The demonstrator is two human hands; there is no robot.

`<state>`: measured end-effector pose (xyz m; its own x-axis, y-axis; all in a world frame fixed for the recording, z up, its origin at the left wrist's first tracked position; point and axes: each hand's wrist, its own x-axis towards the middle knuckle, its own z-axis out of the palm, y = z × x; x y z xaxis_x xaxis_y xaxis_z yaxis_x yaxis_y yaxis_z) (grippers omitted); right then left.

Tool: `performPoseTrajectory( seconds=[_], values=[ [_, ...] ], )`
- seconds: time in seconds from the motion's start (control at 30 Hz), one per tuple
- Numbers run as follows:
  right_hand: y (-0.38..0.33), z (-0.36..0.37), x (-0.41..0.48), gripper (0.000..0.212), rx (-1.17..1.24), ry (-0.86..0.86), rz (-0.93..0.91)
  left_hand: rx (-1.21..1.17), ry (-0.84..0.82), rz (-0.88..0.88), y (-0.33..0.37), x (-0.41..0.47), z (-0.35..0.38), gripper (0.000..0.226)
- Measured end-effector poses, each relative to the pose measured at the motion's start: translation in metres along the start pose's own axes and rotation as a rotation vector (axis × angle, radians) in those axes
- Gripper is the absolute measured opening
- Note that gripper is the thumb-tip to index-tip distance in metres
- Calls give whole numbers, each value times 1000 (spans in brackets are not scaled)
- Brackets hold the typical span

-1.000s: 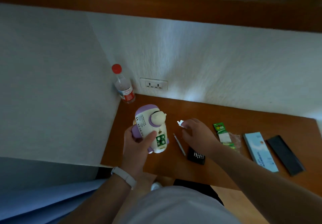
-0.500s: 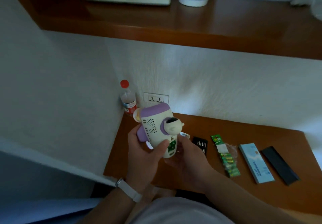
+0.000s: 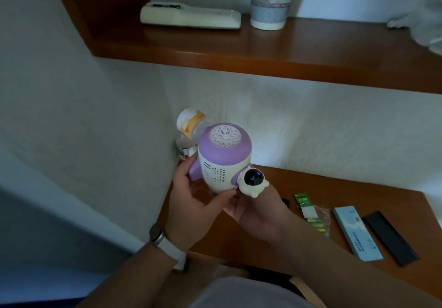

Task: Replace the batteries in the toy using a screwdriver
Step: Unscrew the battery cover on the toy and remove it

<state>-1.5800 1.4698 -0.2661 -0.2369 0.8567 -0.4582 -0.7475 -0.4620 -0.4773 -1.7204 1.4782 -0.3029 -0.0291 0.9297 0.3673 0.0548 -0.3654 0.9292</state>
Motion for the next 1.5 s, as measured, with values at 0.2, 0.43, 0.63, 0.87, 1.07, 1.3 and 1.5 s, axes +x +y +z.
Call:
performPoseTrajectory(
  seconds=[0.2, 0.43, 0.63, 0.87, 1.07, 1.3, 1.5],
  values=[
    [-3, 13, 0, 35, 163, -58, 50, 59, -56, 95, 4, 13, -11, 79],
    [-3, 17, 3, 36, 202, -63, 48, 61, -70, 141, 7, 21, -10, 76],
    [-9, 8, 5, 27, 129, 13, 16, -13, 21, 186, 6, 29, -8, 78],
    [-16, 6, 12, 39, 121, 42, 34, -1, 9, 192, 6, 38, -5, 74],
    [-21, 2, 16, 31, 197, 25, 72, 157, -198, 208, 1, 39, 1, 75],
    [-23, 2, 22, 40, 198, -2, 56, 245, -286, 344, 2, 44, -3, 70],
    [-18, 5, 22, 37, 179, -7, 97, 333, -308, 433, -2, 48, -15, 65]
  ],
)
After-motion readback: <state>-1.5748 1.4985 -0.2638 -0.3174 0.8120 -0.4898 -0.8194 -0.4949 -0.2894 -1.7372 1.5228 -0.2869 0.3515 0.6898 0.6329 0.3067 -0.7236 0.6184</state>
